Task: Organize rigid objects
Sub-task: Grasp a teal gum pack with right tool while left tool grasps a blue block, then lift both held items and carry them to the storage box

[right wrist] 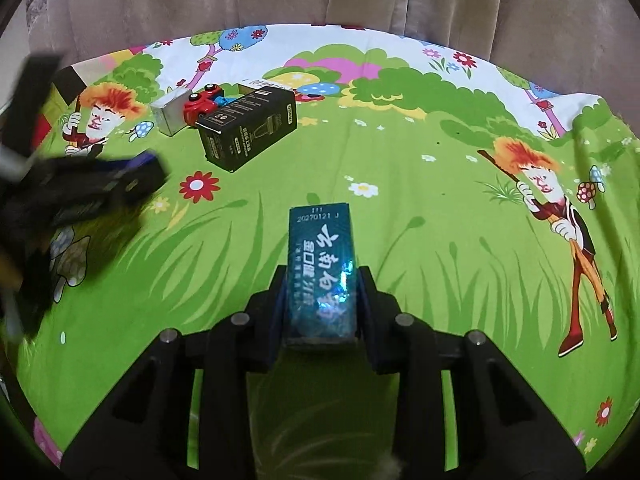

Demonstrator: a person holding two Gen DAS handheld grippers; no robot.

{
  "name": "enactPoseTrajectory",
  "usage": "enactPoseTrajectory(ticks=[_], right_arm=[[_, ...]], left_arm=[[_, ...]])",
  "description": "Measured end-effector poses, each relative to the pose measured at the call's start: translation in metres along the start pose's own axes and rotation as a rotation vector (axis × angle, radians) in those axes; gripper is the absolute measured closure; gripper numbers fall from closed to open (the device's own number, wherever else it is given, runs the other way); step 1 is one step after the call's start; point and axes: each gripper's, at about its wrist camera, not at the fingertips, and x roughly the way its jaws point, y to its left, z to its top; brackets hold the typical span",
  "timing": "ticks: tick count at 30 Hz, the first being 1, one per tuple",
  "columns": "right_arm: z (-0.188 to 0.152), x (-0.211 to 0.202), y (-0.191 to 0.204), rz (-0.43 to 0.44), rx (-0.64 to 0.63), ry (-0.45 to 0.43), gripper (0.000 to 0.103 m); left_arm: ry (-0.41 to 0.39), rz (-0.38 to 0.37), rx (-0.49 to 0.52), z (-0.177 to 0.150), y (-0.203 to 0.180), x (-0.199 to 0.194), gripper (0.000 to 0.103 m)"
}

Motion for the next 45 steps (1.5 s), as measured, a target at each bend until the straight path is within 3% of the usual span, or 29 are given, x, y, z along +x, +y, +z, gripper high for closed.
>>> enactPoseTrajectory(ticks=[6, 12, 17, 22, 27, 36, 45], right_arm=[[0.000, 0.000, 0.002, -0.013, -0.010, -0.001, 0.066], [0.000, -0.001, 0.007, -0.041, -0.022, -0.001, 0.067], [-0.012, -0.015, 0.053, 0.036, -0.067, -0.002, 0.066], [-0.016, -0.043, 0.109, 0.103, -0.189, -0.069, 0.067], [-0.013, -0.080, 0.131, 0.125, -0.239, -0.153, 0.066], [-0.007, -0.151, 0.129, 0.088, -0.254, -0.318, 0.066], [-0.018, -0.203, 0.093, 0.025, -0.202, -0.397, 0.066]], left_arm=[[-0.019, 0.118, -0.197, -0.042, 0.016, -0.037, 0.075], [-0.036, 0.150, -0.249, -0.054, 0.032, -0.050, 0.075], [-0.054, 0.188, -0.267, -0.073, 0.044, -0.073, 0.075], [-0.086, 0.218, -0.279, -0.087, 0.053, -0.101, 0.075], [-0.148, 0.240, -0.285, -0.089, 0.051, -0.130, 0.075], [-0.263, 0.248, -0.237, -0.073, 0.020, -0.176, 0.075], [-0.332, 0.197, -0.139, -0.059, -0.034, -0.206, 0.075]])
